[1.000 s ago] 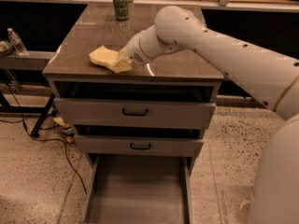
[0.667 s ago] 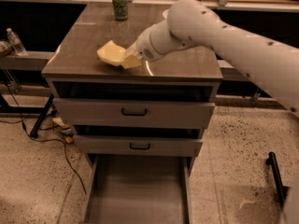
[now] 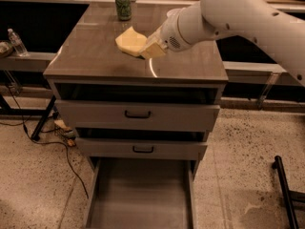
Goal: Place sponge into bottom drawer
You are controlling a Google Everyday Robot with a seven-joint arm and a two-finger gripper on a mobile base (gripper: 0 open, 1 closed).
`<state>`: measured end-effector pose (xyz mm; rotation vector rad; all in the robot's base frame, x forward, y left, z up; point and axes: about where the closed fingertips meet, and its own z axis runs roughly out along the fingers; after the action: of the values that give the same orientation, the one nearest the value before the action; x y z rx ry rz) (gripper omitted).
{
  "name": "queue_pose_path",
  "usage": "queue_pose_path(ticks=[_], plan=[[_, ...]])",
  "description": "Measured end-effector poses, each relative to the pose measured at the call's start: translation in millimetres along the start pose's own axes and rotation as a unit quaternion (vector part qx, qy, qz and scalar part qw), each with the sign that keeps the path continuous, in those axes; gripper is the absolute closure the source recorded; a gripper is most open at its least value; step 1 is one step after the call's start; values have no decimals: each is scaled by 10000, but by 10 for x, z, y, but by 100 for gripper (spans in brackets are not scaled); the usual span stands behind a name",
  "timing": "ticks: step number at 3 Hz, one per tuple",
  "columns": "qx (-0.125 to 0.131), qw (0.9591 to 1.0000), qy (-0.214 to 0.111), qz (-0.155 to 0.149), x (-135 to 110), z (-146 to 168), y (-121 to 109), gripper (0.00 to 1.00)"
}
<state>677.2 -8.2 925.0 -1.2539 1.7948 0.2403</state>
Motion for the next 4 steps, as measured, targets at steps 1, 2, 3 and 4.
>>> queue_pose_path(ticks=[1,2,3,4], plan=[[-251,9992,164,-263,156,-273,34,100],[-401,9979,364,-364,412,-609,94,100],[-559,9950,659,-509,730,-1000,181,100],[-812,9904,964,-566,1123,-1225,274,100]])
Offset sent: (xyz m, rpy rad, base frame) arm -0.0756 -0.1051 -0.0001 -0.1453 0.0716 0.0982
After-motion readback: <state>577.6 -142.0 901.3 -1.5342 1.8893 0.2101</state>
